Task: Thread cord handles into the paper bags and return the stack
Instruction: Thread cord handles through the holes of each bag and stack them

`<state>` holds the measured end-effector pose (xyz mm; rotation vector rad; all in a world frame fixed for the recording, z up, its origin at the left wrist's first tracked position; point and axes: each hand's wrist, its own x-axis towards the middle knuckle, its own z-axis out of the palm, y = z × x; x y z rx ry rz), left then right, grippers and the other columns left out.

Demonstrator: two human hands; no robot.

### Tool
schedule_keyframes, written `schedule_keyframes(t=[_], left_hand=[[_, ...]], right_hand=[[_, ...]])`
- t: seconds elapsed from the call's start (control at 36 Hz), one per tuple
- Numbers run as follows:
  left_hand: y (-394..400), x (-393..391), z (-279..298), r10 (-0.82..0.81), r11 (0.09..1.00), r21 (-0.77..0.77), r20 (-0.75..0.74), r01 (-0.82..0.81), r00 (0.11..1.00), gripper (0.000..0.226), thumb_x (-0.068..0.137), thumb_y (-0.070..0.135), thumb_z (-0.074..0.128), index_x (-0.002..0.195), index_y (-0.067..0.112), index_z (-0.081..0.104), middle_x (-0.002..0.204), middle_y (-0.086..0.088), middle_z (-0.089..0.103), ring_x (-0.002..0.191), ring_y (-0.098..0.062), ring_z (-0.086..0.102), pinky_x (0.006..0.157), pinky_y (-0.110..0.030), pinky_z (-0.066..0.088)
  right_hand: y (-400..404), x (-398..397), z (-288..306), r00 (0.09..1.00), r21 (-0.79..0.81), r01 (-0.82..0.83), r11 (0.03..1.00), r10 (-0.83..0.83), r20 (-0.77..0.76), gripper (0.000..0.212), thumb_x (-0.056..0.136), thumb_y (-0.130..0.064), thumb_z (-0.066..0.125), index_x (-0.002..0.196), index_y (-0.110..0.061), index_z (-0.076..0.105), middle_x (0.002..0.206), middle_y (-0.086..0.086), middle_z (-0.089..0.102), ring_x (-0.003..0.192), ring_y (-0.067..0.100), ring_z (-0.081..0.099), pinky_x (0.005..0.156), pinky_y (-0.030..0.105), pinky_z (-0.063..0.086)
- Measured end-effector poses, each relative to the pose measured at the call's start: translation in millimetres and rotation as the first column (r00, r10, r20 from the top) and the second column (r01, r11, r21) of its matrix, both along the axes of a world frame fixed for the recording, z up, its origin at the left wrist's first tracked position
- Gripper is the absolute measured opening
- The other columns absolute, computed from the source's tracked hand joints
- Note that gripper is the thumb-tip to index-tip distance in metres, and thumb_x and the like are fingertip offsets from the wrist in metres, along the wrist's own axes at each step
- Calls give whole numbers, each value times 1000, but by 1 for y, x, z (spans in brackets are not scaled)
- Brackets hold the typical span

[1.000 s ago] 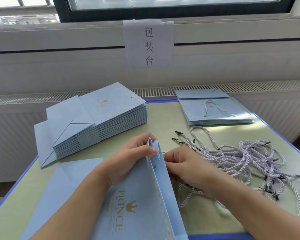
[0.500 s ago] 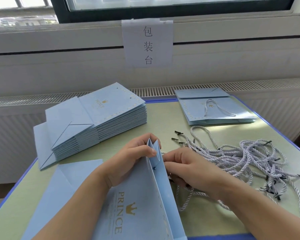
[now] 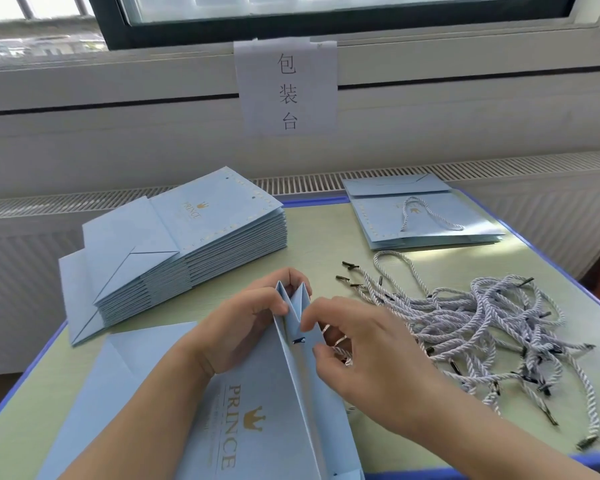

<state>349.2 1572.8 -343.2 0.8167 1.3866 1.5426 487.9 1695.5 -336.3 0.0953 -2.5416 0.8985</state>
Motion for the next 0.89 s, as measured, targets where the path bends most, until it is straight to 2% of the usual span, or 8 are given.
schedule_keyframes(t=[0.11, 0.22, 0.36, 0.56, 0.69, 0.75, 0.81, 0.89], left_hand=[[1, 0, 0, 41, 999, -18, 13, -41, 999, 43, 51, 20, 56, 92, 10, 52, 81, -12, 48, 70, -25, 46, 64, -34, 42], [3, 2, -1, 107, 994, -33, 22, -106, 994, 38, 57, 11, 46, 94, 10, 48, 86, -13, 45, 69, -25, 47, 64, -34, 41], [4, 2, -3, 135, 989, -61, -37, -137, 990, 35, 60, 12, 43, 94, 12, 50, 87, -11, 43, 71, -23, 45, 63, -33, 39], [5, 6, -1, 160, 985, -62, -64, -164, 985, 31, 60, 12, 42, 91, 13, 50, 86, -11, 47, 77, -26, 44, 65, -34, 39], [6, 6, -1, 175, 981, -74, -91, -182, 980, 35, 59, 14, 43, 94, 11, 50, 83, -11, 45, 72, -24, 44, 65, -34, 37], [7, 6, -1, 171, 980, -80, -104, -180, 980, 37, 60, 14, 45, 95, 10, 51, 85, -12, 44, 76, -25, 43, 69, -36, 36], [6, 5, -1, 159, 984, -74, -75, -164, 984, 37, 60, 13, 45, 96, 10, 52, 86, -13, 45, 78, -27, 44, 69, -36, 37], [4, 4, 0, 140, 989, -46, -24, -141, 990, 37, 59, 11, 45, 96, 10, 52, 82, -12, 48, 74, -28, 46, 64, -34, 40]], right_hand=[[-2, -3, -2, 998, -12, 28, 1000, -27, 48, 24, 77, -23, 47, 89, -30, 66, 73, -14, 47, 68, 7, 47, 61, 13, 35], [-3, -3, -2, 992, 104, 85, 991, -94, 86, 37, 83, -21, 46, 115, -28, 64, 79, -15, 42, 70, 8, 40, 63, 16, 29], [-9, -5, 10, 972, 178, 123, 976, -155, 179, 19, 92, -33, 51, 106, -33, 64, 97, -9, 45, 87, 15, 51, 73, 29, 40], [-6, -15, -8, 974, 133, 224, 965, -220, -47, 7, 71, -35, 67, 68, -31, 71, 99, -9, 54, 79, 13, 48, 65, 29, 38], [-2, -6, -3, 931, 198, 249, 948, -178, -319, 16, 80, -31, 59, 68, -24, 68, 83, -9, 54, 72, 14, 47, 66, 30, 32], [0, -7, 0, 935, 209, 206, 956, -129, -331, 15, 82, -31, 58, 72, -25, 68, 76, -11, 57, 71, 13, 49, 67, 28, 31], [2, -9, 2, 971, 6, 94, 996, -91, -222, 15, 82, -37, 55, 81, -30, 69, 72, -11, 61, 70, 8, 53, 69, 25, 36], [4, -11, 0, 992, -380, 71, 922, -105, -70, 19, 85, -42, 48, 94, -35, 63, 77, -13, 65, 75, 7, 59, 69, 22, 45]])
